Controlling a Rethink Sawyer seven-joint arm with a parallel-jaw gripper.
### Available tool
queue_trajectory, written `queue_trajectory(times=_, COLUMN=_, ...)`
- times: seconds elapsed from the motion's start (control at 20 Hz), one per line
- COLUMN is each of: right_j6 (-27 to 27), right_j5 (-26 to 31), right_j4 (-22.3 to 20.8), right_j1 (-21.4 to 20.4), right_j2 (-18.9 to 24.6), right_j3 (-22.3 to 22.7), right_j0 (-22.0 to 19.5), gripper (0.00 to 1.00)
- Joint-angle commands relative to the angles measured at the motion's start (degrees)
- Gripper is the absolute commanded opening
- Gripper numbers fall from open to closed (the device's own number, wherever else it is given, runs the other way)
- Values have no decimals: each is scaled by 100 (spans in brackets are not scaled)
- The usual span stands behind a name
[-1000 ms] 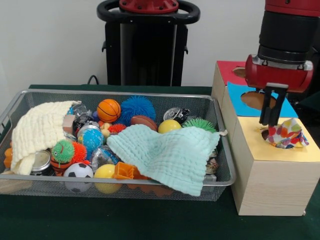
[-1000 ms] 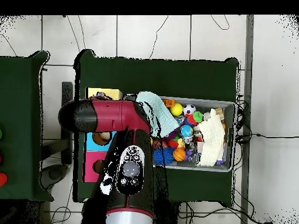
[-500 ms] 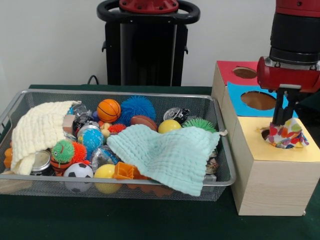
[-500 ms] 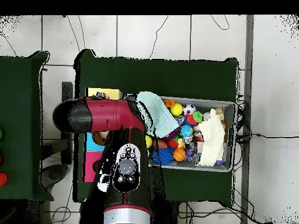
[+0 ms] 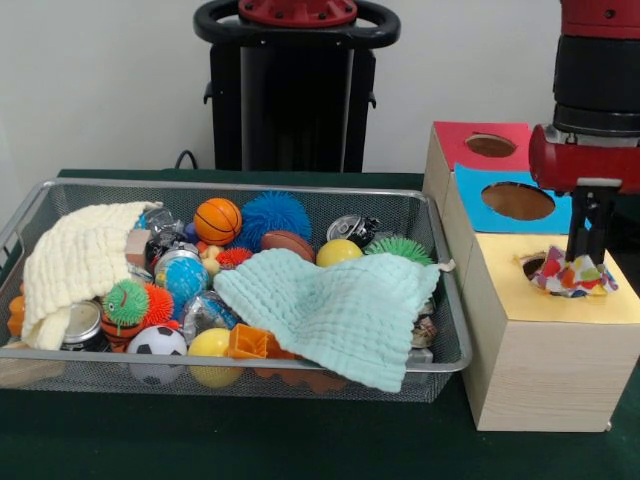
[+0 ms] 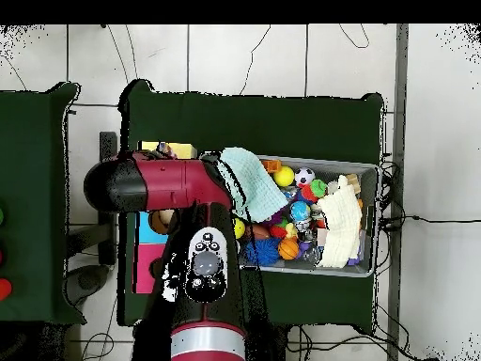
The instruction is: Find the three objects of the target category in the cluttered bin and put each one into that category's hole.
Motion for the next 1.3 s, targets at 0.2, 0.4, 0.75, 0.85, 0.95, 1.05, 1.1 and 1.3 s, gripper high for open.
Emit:
queue_trajectory(times=0.2, right_j6=160, right_j5=-704, right_j4=-376, right_j1=519, right_j2=559, right_j3=298, right_j0=-407, gripper=0)
queue_trajectory(times=0.4, right_j6=-26, right_j5=-636, right_j4=-445, right_j1=637, right_j2=612, right_j3=182, right_j0=-497, gripper=0)
queue_trajectory(times=0.75, right_j6=30, right_j5=-88, right_j4=-486, right_j1=572, right_j2=314, right_j3=298, right_j0=-340, gripper=0)
queue_trajectory(times=0.85, right_j6=67, right_j5=-41, right_j4=-466, right_j1=492, right_j2=323, right_j3=472, right_j0=-321, gripper=0)
queue_trajectory(times=0.95, right_j6=96, right_j5=133, right_j4=-409, right_j1=398, right_j2=348, right_j3=649, right_j0=-305, gripper=0)
queue_trajectory(times=1.05, right_j6=131, right_j5=204, right_j4=-368, right_j1=339, right_j2=379, right_j3=803, right_j0=-294, gripper=0)
queue_trajectory(times=1.1, right_j6=145, right_j5=205, right_j4=-356, right_j1=344, right_j2=393, right_j3=823, right_j0=-290, gripper=0)
queue_trajectory(times=1.3, right_j6=193, right_j5=106, right_j4=-343, right_j1=366, right_j2=422, right_j3=894, right_j0=-271, gripper=0)
